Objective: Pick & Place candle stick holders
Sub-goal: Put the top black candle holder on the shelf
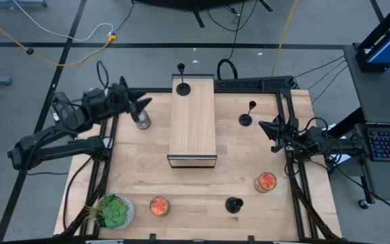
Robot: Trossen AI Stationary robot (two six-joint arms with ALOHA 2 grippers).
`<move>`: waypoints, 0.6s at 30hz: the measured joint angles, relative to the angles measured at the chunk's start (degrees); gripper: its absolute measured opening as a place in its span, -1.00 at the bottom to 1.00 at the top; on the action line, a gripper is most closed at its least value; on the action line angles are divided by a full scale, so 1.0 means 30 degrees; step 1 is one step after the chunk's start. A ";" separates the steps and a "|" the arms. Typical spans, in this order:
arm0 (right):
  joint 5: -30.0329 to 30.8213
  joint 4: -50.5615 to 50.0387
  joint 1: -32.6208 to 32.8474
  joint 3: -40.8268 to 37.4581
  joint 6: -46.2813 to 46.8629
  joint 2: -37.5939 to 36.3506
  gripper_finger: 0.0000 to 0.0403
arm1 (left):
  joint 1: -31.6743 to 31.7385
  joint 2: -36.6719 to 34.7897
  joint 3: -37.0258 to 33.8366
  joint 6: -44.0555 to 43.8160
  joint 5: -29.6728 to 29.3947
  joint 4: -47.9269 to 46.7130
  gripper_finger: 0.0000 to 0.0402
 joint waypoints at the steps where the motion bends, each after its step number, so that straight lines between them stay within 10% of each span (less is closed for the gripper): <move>1: 0.0013 -0.0027 0.0000 0.0000 -0.0045 0.0000 -1.00 | -0.0226 -0.0412 -0.0718 -0.0119 -0.0006 0.0411 0.25; 18: 0.2150 -0.2373 0.0000 0.4683 -0.2069 0.4462 -1.00 | -0.4663 -0.6425 -0.9608 -0.0881 -0.3092 0.6794 0.25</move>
